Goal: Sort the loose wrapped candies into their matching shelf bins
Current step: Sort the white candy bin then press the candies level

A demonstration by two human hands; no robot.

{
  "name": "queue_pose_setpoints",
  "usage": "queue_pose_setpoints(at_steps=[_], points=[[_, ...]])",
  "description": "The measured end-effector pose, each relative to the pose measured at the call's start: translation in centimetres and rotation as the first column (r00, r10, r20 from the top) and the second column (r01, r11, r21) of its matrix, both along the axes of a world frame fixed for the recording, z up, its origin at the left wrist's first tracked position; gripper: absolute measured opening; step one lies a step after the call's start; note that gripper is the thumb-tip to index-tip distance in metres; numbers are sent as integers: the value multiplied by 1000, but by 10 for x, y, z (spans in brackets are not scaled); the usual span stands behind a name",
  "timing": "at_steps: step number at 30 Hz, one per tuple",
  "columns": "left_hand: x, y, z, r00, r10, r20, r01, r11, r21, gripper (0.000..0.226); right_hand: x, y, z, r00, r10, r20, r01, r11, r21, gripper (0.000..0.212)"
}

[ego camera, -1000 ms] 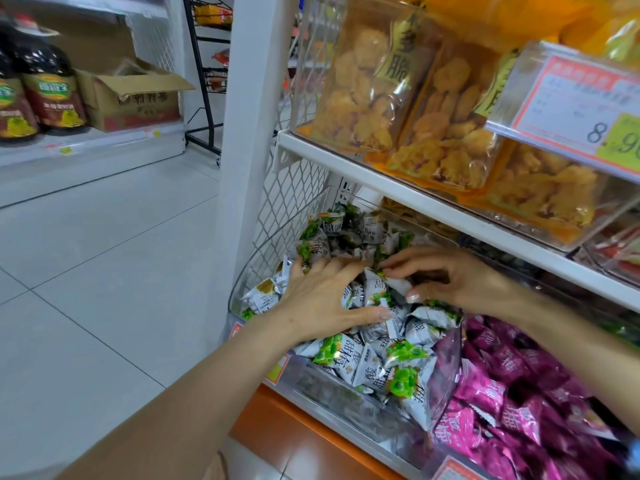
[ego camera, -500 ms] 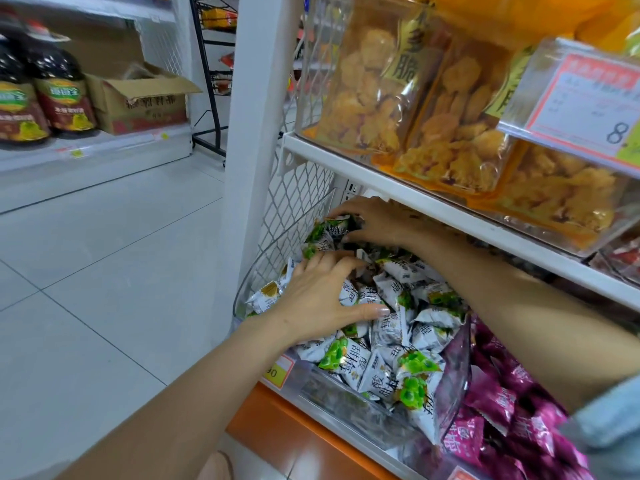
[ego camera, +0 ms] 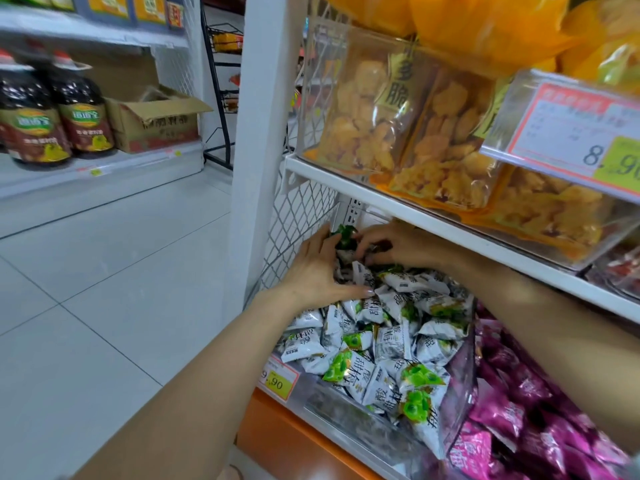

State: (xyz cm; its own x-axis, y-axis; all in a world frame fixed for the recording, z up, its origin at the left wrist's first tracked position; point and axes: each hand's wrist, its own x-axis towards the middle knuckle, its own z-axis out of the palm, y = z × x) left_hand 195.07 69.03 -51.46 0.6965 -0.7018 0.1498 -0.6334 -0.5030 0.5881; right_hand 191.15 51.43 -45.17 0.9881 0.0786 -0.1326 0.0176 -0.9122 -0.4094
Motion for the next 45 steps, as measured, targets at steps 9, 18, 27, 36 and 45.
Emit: queue_pose_setpoints(at_steps=[9,18,27,36,45], points=[[9,-3,-6,997,-10,-70,9,1000,-14,108,-15,-6,4,985,-75,-154,84,995,53,29],[0,-3,-1,999,-24,-44,24,1000,1,76,-28,-9,3,974,-58,-221,107,970,218,39],[1,0,3,998,-12,-68,19,995,102,98,-23,-12,-12,959,-156,-237,217,942,256,41],[-6,3,4,981,-16,196,-6,994,112,80,-36,-16,-13,983,-95,-155,135,952,274,24],[-14,8,-4,981,-132,145,111,983,149,68,-26,-15,-6,970,-27,-242,93,960,265,32]])
